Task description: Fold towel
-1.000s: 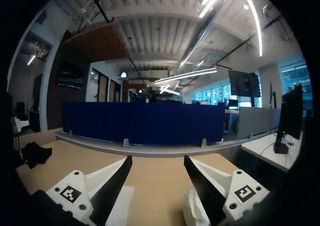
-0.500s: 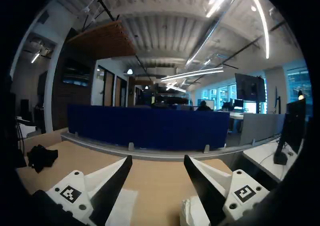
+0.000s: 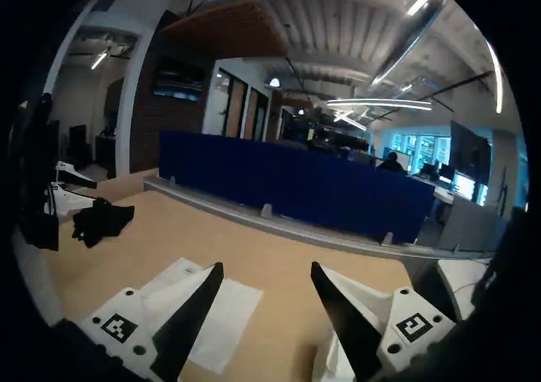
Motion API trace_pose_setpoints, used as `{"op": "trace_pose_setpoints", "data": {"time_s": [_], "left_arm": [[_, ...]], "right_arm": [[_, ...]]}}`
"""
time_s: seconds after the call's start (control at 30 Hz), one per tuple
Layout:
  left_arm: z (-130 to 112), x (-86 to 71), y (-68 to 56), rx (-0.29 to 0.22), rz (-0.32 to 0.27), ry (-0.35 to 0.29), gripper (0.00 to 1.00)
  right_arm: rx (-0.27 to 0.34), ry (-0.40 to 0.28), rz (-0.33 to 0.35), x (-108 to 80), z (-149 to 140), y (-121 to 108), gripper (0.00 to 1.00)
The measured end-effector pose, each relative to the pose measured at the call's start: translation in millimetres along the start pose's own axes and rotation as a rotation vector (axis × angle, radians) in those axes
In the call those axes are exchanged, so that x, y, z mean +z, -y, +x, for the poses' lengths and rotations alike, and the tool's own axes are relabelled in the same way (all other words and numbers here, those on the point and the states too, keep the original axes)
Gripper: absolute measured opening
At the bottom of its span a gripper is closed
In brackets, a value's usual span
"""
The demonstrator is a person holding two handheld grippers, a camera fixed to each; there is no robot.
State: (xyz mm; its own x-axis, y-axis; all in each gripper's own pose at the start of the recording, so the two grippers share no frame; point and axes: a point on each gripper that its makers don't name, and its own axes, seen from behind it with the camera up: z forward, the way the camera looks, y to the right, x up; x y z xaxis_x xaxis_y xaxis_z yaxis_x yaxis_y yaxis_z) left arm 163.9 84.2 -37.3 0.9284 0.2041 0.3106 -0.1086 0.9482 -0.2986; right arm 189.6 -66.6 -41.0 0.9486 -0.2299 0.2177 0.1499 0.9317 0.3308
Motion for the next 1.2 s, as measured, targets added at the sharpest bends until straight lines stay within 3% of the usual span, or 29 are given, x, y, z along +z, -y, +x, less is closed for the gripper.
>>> {"op": "trace_pose_setpoints", "data": {"time_s": [0.43,0.83,1.2], "left_arm": [[-40,15.5,-11.7,0.021,-0.056,0.061,0.92],[-106,35.0,-36.6,0.039,-0.108,0.157,0.92],[-179,54.2,-57.3,0.051,-0.153,0.288,0.92]], "right_arm": [[-0.013,0.061,0.064,11.6,-35,31,1.00],[-0.018,0.153,0.104,30.0,-104,46,1.00],[-0.026,0.264,0.138,38.1,-176,62,1.00]]}}
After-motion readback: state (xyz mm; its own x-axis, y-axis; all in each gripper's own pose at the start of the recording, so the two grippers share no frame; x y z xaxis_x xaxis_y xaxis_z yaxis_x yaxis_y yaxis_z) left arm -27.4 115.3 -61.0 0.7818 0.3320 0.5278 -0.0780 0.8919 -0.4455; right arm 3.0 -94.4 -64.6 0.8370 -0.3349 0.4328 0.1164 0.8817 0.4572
